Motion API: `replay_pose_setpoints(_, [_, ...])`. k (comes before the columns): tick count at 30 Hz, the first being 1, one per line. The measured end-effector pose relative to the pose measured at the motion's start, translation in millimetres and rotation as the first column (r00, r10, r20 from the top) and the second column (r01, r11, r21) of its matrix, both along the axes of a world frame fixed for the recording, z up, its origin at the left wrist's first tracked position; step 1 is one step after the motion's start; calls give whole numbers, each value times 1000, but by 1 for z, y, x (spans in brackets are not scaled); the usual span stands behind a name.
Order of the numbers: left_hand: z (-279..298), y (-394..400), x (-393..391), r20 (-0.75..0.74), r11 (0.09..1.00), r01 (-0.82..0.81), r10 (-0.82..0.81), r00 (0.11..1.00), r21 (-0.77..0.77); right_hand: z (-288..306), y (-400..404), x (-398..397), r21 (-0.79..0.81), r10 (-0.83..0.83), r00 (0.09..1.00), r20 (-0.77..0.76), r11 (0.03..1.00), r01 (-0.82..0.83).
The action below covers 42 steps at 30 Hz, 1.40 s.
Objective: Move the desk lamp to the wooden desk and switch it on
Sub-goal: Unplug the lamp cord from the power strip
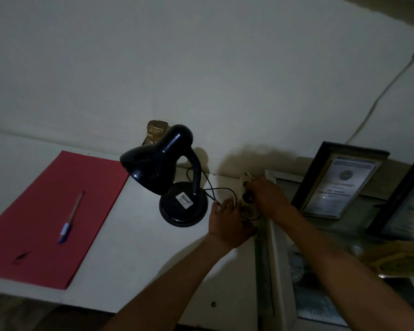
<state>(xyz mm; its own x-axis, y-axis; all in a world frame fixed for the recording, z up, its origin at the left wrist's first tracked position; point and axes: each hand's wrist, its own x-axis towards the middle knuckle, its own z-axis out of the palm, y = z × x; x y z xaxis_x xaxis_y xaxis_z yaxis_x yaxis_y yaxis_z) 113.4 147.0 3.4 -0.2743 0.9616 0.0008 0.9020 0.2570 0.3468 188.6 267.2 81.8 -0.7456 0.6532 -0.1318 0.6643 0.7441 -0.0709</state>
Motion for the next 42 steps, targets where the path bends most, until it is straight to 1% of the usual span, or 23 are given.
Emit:
replay_pose_setpoints(3, [2, -2, 1, -1, 1000, -13, 13, 1000, -4, -2, -1, 3, 18, 10, 1000, -7, 1000, -10])
replay_pose_setpoints(8, [6, -2, 1, 22, 997, -23, 25, 999, -77, 1, -2, -1, -2, 9, 1000, -13, 1000, -9])
replay_pose_setpoints(16, [6, -3, 0, 34, 997, -26, 28, 999, -73, 2, -3, 2, -5, 12, 997, -71, 1000, -13])
replay_pose_setpoints(21, [4, -3, 0, 36, 998, -24, 26, 999, -54, 19, 4, 5, -1, 64, 983, -174, 998, -65])
replay_pose_setpoints(24, [6, -8, -2, 61, 999, -12, 14, 998, -36, 15, -10, 7, 19, 28, 957, -289, 1000, -23])
replay_pose_setpoints(27, [9, -23, -1, 136, 999, 18, -23, 990, 42, 7, -28, 14, -9, -36, 909, -415, 999, 35])
replay_pose_setpoints(28, [10, -31, 0, 201, 996, -2, -17, 979, 92, 5, -34, 17, -26, -72, 879, -471, 997, 68])
replay_pose_setpoints(30, [17, -45, 2, 395, 961, -117, 10, 919, 249, 4, -49, 19, -74, -173, 784, -596, 984, 161])
replay_pose_setpoints(31, [22, -51, 3, 485, 932, -182, 8, 874, 314, 5, -58, 19, -110, -230, 721, -654, 972, 210])
replay_pose_setpoints(32, [28, -55, 3, 572, 909, -230, -12, 820, 348, 5, -69, 17, -166, -293, 641, -709, 953, 251])
replay_pose_setpoints(33, [37, -58, 3, 662, 903, -254, -43, 748, 346, 7, -80, 14, -245, -362, 546, -756, 929, 276])
replay_pose_setpoints(34, [46, -61, 3, 743, 915, -248, -79, 665, 319, 10, -90, 11, -329, -425, 449, -786, 902, 279])
replay_pose_setpoints(35, [54, -64, 3, 793, 930, -221, -108, 600, 294, 14, -99, 8, -398, -475, 366, -800, 878, 268])
replay_pose_setpoints(36, [59, -67, 1, 810, 941, -182, -135, 571, 285, 19, -106, 5, -448, -509, 302, -806, 858, 251])
replay_pose_setpoints(37, [64, -71, -2, 800, 948, -142, -153, 580, 284, 25, -112, 3, -485, -533, 255, -807, 844, 230])
replay_pose_setpoints(38, [67, -77, -4, 770, 952, -109, -162, 617, 287, 32, -116, 2, -513, -551, 217, -806, 833, 208])
replay_pose_setpoints(39, [68, -83, -7, 721, 950, -84, -168, 672, 300, 38, -118, 1, -535, -564, 187, -805, 825, 184])
replay_pose_setpoints(41, [65, -94, -12, 611, 925, -62, -197, 767, 375, 52, -120, 1, -576, -590, 137, -796, 807, 131])
replay_pose_setpoints(42, [62, -98, -16, 569, 904, -65, -208, 795, 422, 59, -119, 1, -589, -599, 119, -792, 801, 105])
